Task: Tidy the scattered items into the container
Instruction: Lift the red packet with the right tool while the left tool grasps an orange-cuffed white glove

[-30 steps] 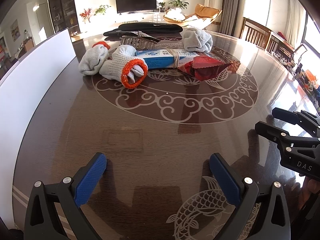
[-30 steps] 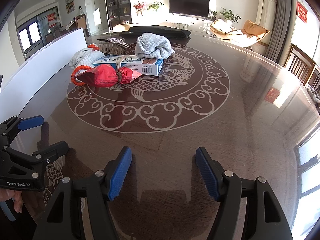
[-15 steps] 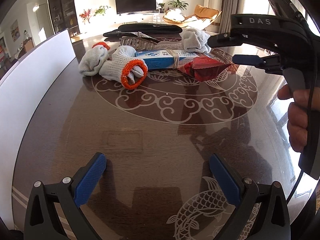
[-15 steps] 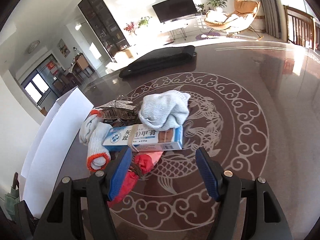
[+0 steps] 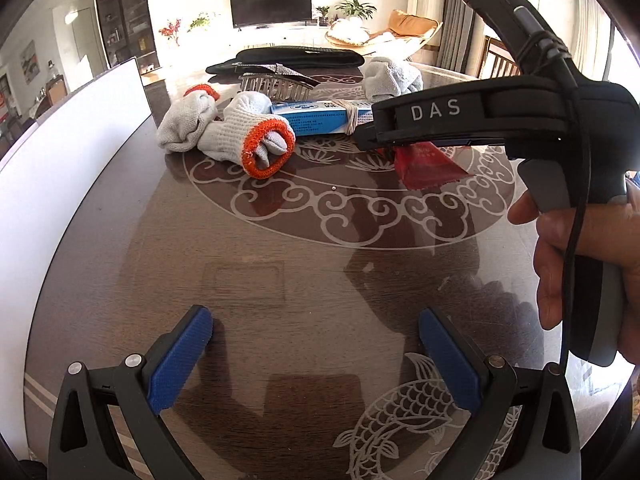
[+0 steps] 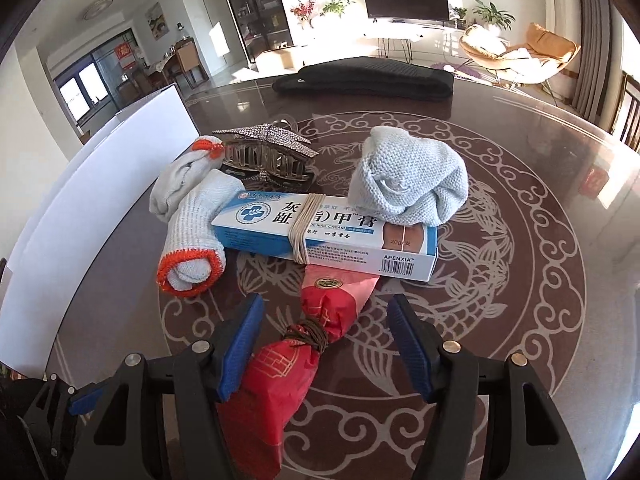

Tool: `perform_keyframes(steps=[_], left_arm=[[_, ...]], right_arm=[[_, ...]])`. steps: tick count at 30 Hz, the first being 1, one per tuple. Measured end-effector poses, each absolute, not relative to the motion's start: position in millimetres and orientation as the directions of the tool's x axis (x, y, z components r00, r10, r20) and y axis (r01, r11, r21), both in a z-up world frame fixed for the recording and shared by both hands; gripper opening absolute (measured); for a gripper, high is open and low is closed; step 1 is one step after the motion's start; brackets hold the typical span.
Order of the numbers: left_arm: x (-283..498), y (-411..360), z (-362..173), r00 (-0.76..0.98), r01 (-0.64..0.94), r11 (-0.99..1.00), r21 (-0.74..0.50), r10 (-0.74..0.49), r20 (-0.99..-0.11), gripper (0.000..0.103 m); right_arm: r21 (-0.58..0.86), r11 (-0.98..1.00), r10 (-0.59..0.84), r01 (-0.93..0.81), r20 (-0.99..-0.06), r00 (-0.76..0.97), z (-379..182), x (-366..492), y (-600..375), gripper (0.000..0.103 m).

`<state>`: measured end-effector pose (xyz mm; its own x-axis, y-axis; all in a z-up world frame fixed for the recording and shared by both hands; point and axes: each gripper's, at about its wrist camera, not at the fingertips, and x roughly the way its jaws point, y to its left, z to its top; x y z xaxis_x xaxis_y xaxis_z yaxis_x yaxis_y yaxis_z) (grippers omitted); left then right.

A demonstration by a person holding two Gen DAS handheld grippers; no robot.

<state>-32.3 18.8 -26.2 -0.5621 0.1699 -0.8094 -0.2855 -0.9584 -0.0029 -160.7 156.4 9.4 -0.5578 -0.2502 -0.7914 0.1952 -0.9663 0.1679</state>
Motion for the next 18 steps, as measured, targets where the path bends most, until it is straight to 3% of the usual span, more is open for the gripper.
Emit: perform_keyframes(steps=[3,8,12,18], left_arm=[[-33,19,-26,-0.561,-0.286,-0.958,-0.003,0.169,-0.810,0.103],[-37,14,-24,-0.530,-0.277,-0.961,-0.022,0.172,-0.831,0.103],[-68,-10,-10,-0.528,-0.192,-0.956,-0.221,0.290,-0.798,0.103],[-150,1,-14,-0.492,-0.128,-0.963,-0.237,0.269,-0.828,0.103]], right_arm=[[0.082,-0.971,-0.199,0.225,-0.797,-0.570,6,-154,155,0.027],[-0.019,-0.967,-0.139,0.255,-0.796,-0.589,5,-123,177,0.026],[0.002,-0.977,-0.136,0.215,-0.779,-0.612,4,-99,205,0.026],[-0.016,-0.978,-0.117,0.206,-0.779,-0.616,6,-94,204,0.026]])
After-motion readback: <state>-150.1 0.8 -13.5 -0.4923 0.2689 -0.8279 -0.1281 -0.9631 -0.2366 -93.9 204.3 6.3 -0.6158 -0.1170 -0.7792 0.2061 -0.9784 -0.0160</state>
